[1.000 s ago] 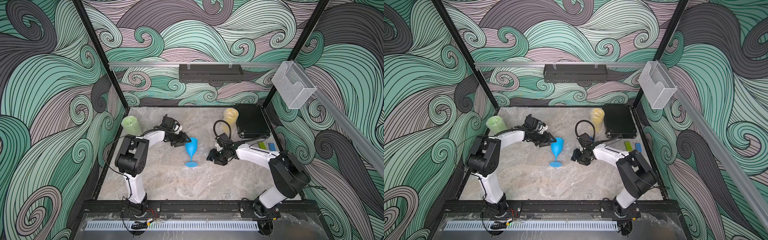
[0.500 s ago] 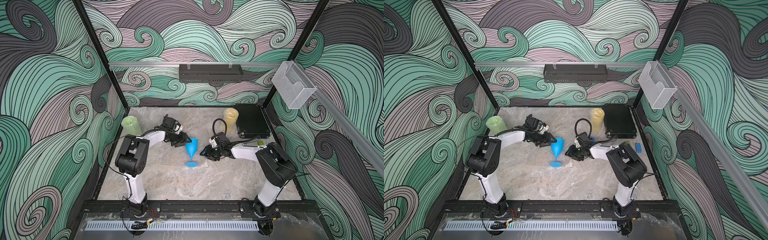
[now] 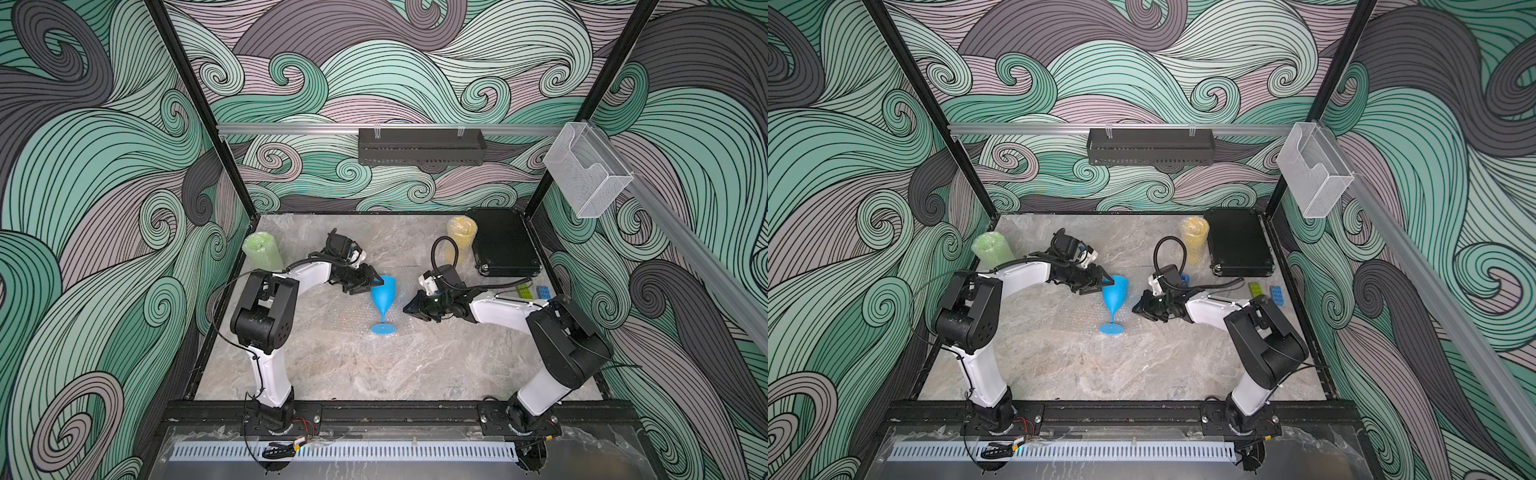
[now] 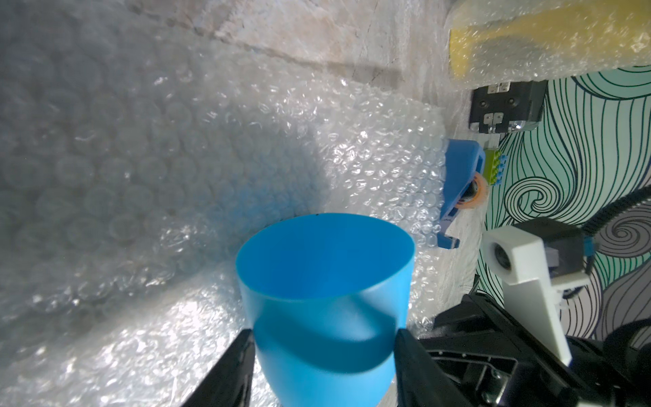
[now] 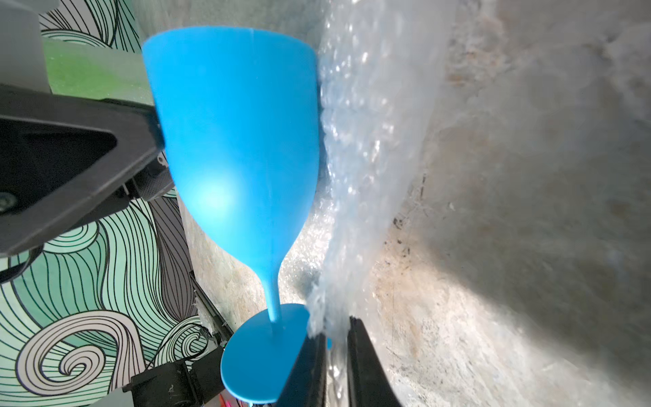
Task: Wrap wine glasses in bubble wrap
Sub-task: Wrap the wine glass in bubble wrap.
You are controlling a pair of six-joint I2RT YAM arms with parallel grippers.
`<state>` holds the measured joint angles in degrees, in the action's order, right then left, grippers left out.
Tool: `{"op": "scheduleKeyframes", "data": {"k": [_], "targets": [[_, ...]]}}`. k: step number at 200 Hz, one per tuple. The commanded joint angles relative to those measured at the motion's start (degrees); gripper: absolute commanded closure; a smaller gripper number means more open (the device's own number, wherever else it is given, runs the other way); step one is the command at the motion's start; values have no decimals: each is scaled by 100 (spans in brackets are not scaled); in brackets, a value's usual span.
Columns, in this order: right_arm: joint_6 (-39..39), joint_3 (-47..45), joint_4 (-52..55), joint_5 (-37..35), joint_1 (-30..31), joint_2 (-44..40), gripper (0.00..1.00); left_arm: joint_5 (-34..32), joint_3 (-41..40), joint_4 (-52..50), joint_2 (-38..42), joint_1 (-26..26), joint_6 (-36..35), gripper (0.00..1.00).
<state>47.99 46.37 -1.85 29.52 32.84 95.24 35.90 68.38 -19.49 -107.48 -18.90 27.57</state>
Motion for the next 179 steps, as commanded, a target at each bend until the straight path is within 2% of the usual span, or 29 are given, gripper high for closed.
{"op": "scheduleKeyframes", "data": {"k": [1,33,52,119,179], "targets": [[-108,92,220,-99,114,-185,89,-483,-119,-459,-185,-49,-121,41],[-222,351,548,-120,199,-179,96,-479,-123,-473,-121,-62,-141,40],[-158,374,362,-154,314,-206,98,-458,-182,-432,-48,-62,-80,39],[-332,1040,884,-158,542,135,95,-130,-264,-415,563,-78,-73,20],[-391,1246,802,-182,680,376,94,66,-390,-340,788,-122,-167,16]]}}
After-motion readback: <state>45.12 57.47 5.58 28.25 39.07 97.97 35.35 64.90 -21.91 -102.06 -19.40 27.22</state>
